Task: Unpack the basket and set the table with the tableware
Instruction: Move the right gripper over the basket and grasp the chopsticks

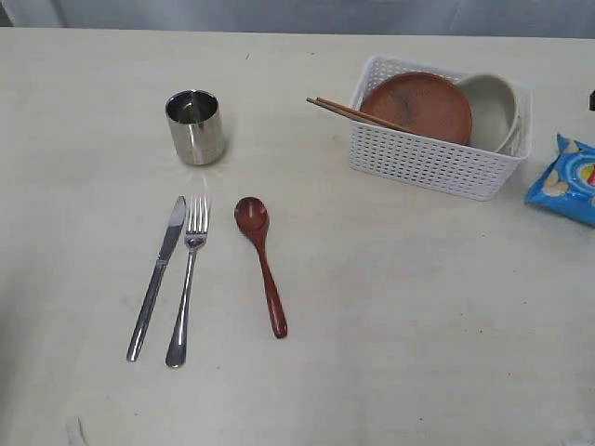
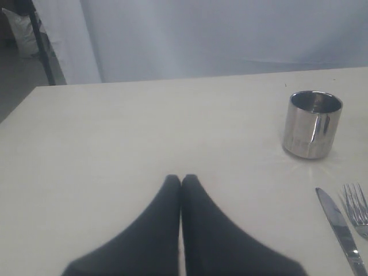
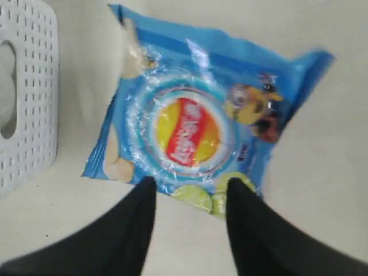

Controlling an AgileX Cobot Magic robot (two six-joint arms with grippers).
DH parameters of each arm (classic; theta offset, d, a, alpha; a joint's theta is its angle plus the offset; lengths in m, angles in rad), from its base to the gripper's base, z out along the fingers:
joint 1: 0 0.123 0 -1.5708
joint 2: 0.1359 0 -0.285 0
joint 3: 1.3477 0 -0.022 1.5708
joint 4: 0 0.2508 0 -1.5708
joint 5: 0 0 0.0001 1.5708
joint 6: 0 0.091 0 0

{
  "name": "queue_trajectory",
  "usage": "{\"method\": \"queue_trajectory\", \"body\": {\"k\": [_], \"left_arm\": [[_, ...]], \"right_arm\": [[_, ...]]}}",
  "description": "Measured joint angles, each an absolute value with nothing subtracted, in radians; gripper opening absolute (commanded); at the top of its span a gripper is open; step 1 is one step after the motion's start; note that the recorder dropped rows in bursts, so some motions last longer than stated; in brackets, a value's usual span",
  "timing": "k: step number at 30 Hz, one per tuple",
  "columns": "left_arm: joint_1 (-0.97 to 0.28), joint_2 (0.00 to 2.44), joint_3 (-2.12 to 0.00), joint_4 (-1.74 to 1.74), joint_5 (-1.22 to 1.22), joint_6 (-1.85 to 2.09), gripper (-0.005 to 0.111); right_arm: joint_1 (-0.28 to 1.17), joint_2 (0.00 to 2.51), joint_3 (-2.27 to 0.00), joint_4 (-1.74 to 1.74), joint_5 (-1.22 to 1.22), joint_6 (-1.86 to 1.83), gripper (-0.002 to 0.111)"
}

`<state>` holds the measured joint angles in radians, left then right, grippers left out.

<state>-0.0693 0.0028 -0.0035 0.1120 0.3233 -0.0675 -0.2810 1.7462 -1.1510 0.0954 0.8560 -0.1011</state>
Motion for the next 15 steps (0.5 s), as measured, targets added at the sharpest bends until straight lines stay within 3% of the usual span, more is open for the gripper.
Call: {"method": "queue_trajectory", "body": {"k": [5,9,12,15], "left_arm": [[-0.069,0.003,-0.003,0.112,0.323,-0.067,0.0],[-0.069,0.003,-0.003,0.112,0.323,-0.067,0.0],[-0.069,0.003,-0.003,0.112,0.323,-0.067,0.0],[-0.069,0.003,-0.003,0.112,0.323,-0.067,0.0]], "right_arm": [[-0.281,1.749,-1.251,0.159,0.921,-0.108,0.059],[-0.227,1.749,-1.346,0.524,0.998,-0.434,0.052],[-0.064,1.749,-1.359,0.602,0.99,-0.569,0.052],[0.12,1.755,-1.359,0.558,0.93,-0.648,0.06]]}}
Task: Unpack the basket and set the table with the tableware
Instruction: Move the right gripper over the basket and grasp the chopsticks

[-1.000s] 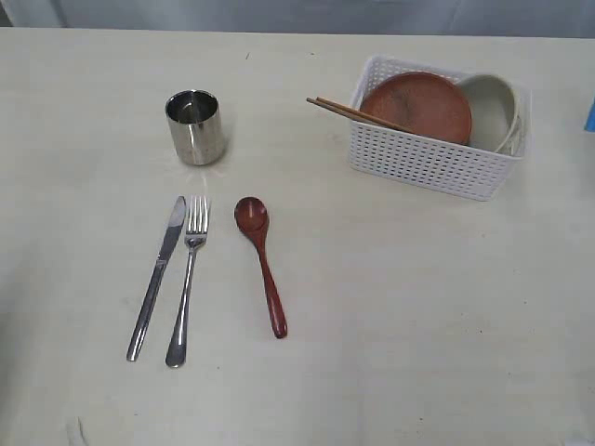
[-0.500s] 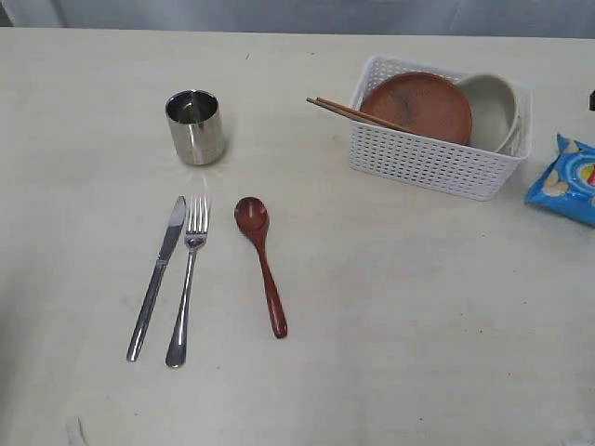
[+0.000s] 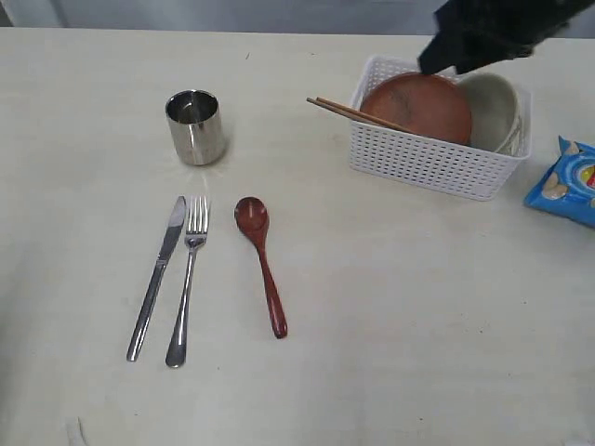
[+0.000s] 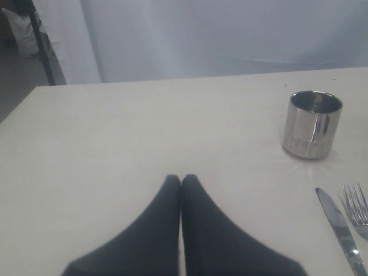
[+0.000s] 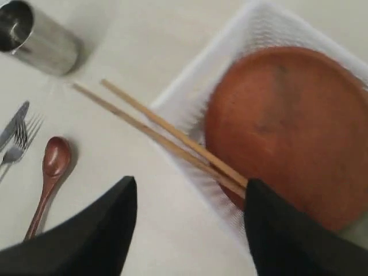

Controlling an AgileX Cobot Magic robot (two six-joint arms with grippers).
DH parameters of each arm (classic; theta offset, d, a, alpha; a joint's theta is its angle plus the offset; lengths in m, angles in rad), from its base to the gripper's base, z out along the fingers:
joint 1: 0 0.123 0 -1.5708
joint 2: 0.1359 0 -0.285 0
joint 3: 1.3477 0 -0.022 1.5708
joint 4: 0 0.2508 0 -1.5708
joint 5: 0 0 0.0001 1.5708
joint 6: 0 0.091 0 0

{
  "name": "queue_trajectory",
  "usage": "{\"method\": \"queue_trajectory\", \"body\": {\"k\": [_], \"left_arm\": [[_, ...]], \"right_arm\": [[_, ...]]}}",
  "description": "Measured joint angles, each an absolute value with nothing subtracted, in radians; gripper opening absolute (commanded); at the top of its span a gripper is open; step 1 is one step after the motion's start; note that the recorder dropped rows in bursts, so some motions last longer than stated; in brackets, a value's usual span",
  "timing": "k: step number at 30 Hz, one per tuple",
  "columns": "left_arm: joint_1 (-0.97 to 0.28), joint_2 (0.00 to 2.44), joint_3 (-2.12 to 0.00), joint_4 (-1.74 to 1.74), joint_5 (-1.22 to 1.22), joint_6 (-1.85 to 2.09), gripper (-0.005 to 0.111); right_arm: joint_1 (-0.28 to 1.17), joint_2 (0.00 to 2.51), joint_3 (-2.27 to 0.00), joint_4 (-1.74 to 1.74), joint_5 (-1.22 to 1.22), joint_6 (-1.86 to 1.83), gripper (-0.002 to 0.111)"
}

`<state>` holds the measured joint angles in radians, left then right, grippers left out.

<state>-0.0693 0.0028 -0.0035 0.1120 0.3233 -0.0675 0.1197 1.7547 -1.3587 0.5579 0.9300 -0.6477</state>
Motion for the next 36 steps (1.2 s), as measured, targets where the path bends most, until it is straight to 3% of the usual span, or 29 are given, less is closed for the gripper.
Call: {"method": "queue_trajectory", "body": {"k": [8,20,24,31,36], "left_arm": [[-0.069,0.003,-0.003,0.112,0.323,-0.067,0.0],[-0.069,0.003,-0.003,0.112,0.323,-0.067,0.0],[-0.069,0.003,-0.003,0.112,0.323,-0.067,0.0],[-0.069,0.003,-0.003,0.112,0.323,-0.067,0.0],[-0.069,0.003,-0.003,0.112,0.323,-0.067,0.0]], "right_arm": [[0.451,1.8,-1.359,0.245,0.683,-0.601,0.061],[0.515,1.914,-1.359,0.066,0.547,-0.532,0.06],[0.515,1.937,-1.359,0.035,0.535,-0.525,0.046],[0.517,1.949,-1.359,0.0,0.528,-0.53,0.001],[0.517,1.949,-1.368,-0.02,0.514,-0.559,0.0]]}}
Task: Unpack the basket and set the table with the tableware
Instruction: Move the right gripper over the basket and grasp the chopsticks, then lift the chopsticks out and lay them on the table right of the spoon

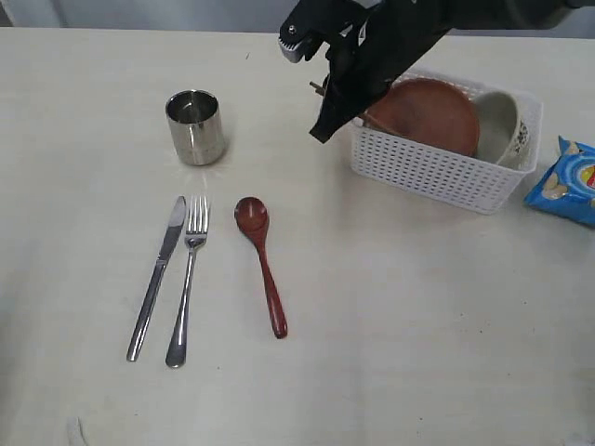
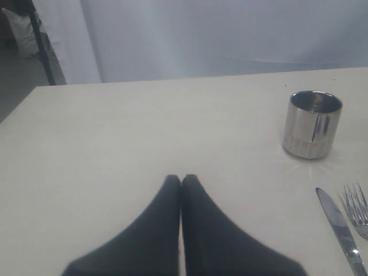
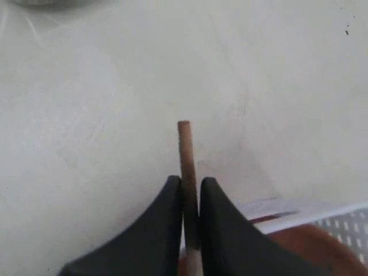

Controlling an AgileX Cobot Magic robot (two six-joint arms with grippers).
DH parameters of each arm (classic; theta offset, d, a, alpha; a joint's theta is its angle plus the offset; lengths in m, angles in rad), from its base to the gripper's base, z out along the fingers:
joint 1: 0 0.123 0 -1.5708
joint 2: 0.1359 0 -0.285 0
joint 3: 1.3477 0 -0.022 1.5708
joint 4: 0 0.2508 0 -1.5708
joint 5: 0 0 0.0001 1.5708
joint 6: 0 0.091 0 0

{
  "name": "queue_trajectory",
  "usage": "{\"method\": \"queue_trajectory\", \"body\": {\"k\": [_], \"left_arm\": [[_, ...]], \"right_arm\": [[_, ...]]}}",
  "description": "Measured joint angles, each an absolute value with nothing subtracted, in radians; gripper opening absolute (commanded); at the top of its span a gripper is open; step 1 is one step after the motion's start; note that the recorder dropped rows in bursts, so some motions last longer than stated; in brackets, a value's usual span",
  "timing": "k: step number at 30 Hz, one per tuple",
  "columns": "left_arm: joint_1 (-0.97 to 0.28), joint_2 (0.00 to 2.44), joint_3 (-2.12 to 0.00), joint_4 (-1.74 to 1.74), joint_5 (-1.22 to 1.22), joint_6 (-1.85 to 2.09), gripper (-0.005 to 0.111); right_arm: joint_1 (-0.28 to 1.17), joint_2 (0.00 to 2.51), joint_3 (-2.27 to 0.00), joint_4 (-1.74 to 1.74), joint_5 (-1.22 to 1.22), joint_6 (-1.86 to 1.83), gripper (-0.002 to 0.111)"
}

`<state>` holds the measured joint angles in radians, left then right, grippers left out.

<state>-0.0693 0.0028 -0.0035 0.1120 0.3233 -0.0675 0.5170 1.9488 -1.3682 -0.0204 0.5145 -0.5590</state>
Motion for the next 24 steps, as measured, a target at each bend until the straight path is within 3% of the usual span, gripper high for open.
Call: {"method": "queue_trajectory", "body": {"k": [24], "left_arm": [[-0.069,0.003,-0.003,0.112,0.323,-0.067,0.0]], "right_arm": [[0.517,1.702,-1.368,-0.02,0.453,-0.598,0.0]]}}
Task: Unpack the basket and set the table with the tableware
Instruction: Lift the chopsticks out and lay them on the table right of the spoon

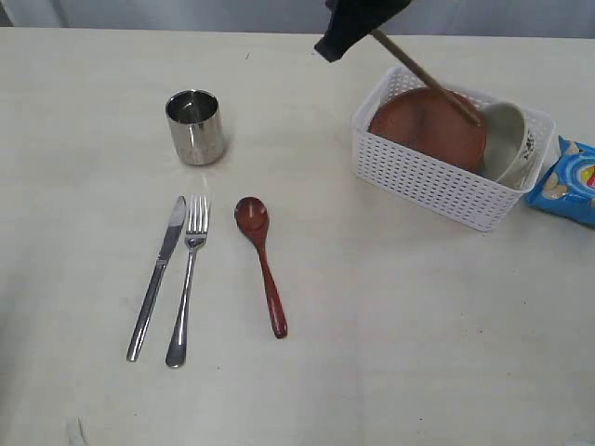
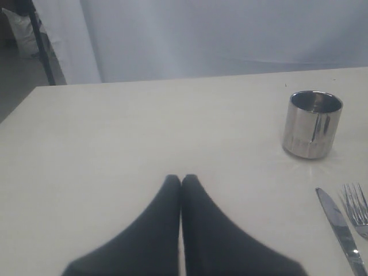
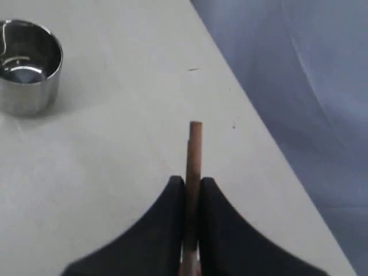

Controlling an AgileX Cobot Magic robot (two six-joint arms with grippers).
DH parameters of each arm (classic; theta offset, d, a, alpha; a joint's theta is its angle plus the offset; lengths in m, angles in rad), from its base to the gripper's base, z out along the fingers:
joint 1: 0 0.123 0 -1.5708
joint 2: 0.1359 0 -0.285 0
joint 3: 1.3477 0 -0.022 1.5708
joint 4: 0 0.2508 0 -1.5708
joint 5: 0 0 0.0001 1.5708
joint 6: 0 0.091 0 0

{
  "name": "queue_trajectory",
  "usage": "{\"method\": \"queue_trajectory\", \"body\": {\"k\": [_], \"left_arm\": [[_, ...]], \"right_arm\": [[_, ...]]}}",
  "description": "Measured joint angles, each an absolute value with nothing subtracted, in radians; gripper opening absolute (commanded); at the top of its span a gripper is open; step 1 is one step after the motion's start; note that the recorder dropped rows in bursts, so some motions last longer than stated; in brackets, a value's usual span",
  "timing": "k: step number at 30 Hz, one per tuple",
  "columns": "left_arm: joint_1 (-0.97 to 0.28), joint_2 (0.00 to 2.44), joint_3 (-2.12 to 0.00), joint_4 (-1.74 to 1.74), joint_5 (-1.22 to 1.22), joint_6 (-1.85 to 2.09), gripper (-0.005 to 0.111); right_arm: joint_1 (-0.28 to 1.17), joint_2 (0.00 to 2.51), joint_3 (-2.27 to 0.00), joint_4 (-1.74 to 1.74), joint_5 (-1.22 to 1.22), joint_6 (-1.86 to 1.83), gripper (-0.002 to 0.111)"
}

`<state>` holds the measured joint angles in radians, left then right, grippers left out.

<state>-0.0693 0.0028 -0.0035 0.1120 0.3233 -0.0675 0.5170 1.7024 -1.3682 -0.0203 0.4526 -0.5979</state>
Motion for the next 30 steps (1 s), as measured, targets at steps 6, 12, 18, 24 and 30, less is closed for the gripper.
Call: {"method": "queue_trajectory", "body": {"k": [6,12,18,24,30], "left_arm": [[-0.069,0.003,-0.003,0.112,0.323,-0.067,0.0],[-0.069,0.003,-0.003,0.112,0.323,-0.067,0.0],[-0.069,0.003,-0.003,0.112,0.323,-0.067,0.0],[-0.069,0.003,-0.003,0.112,0.323,-0.067,0.0],[-0.069,0.003,-0.003,0.112,0.323,-0.067,0.0]], "right_arm": [[0.517,1.591,-1.368,-0.008,0.455,-0.525,0.0],[0.517,1.525,-1.368,0.013,0.593,-0.322,0.0],[0.517,1.533,-1.368,0.103,0.848,-0.222,0.0],[0.517,1.593,-1.311,0.373,0.868,-0.238,0.0],[0.517,1.752,-1.29,0.675,0.847,-0.351,0.0]]}}
